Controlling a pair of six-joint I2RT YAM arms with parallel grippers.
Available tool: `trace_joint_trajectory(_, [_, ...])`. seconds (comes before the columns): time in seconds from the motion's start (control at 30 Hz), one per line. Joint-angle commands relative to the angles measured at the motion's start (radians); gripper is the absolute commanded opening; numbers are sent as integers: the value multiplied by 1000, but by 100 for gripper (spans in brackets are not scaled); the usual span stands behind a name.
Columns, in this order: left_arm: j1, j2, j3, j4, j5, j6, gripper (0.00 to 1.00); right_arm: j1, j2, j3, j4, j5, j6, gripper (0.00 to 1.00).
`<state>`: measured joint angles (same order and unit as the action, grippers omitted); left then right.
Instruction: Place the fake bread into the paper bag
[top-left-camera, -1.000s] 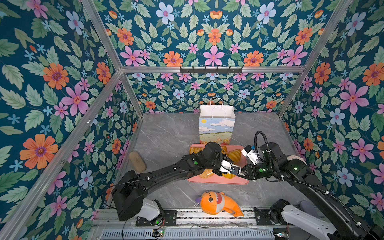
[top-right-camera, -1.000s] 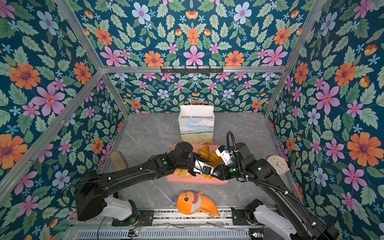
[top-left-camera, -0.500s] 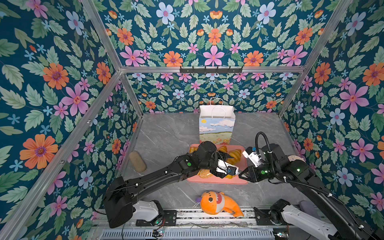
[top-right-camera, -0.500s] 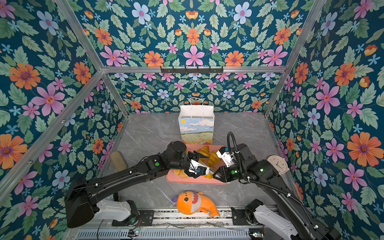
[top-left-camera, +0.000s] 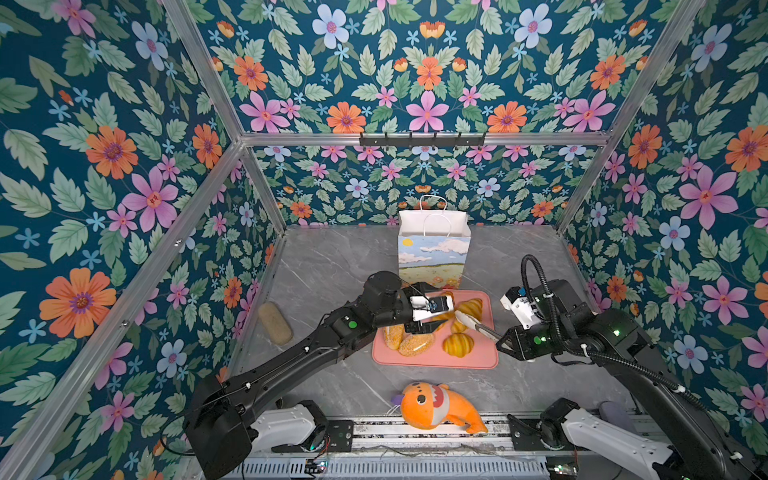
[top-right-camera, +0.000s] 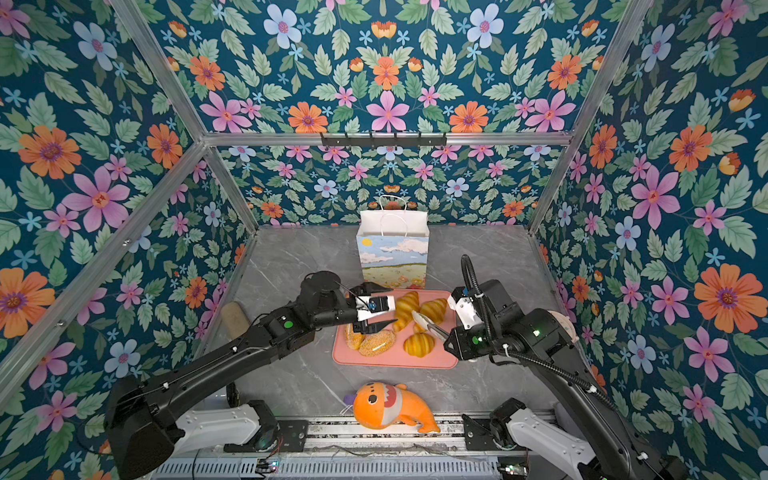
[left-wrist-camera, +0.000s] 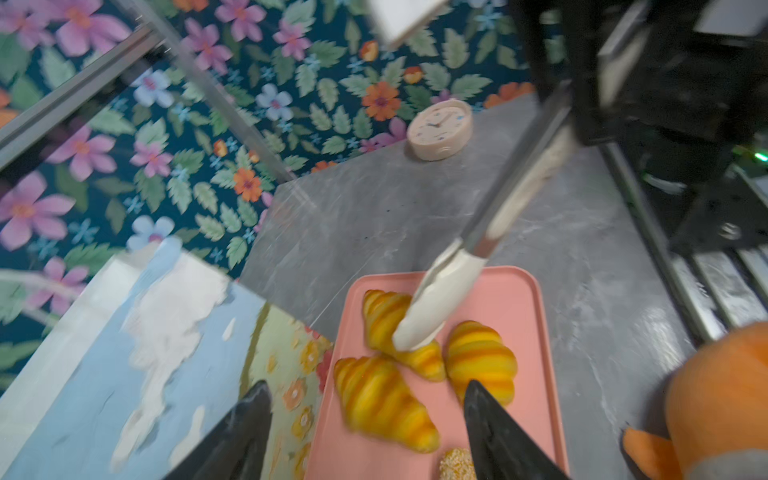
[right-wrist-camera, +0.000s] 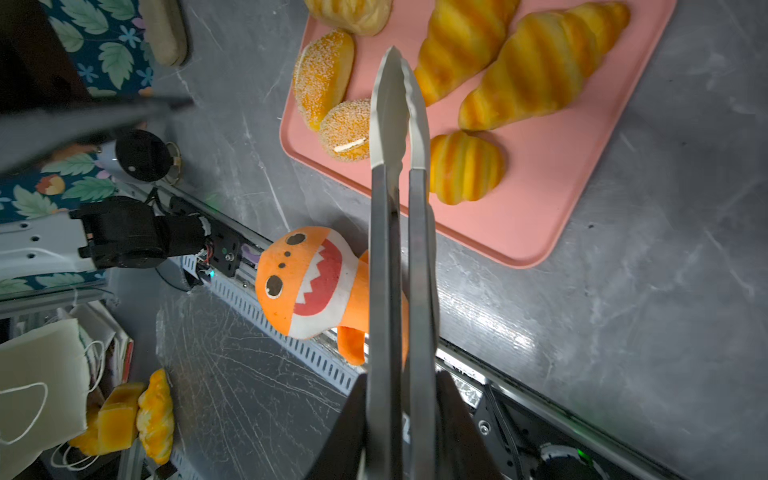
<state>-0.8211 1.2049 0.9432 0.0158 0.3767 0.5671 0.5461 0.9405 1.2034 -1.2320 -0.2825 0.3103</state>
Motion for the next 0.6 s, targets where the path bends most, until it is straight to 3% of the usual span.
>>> trace_joint_trajectory(0.0, [57,-1,-1,111,-228,-357,75,0,14,25,-60,87,32,22])
trace_joint_trajectory(0.07, [93,2,-11,109,-320,-460,75,1,28,36,-61,112,67,23])
trace_joint_trajectory(0.17, [138,-10,-49,111,-336,-549,70,1,55,54,-66,148,113,22])
trace_joint_trajectory(0.57, [243,-68,-200,159,-375,-676,63,2,148,86,-52,204,260,28])
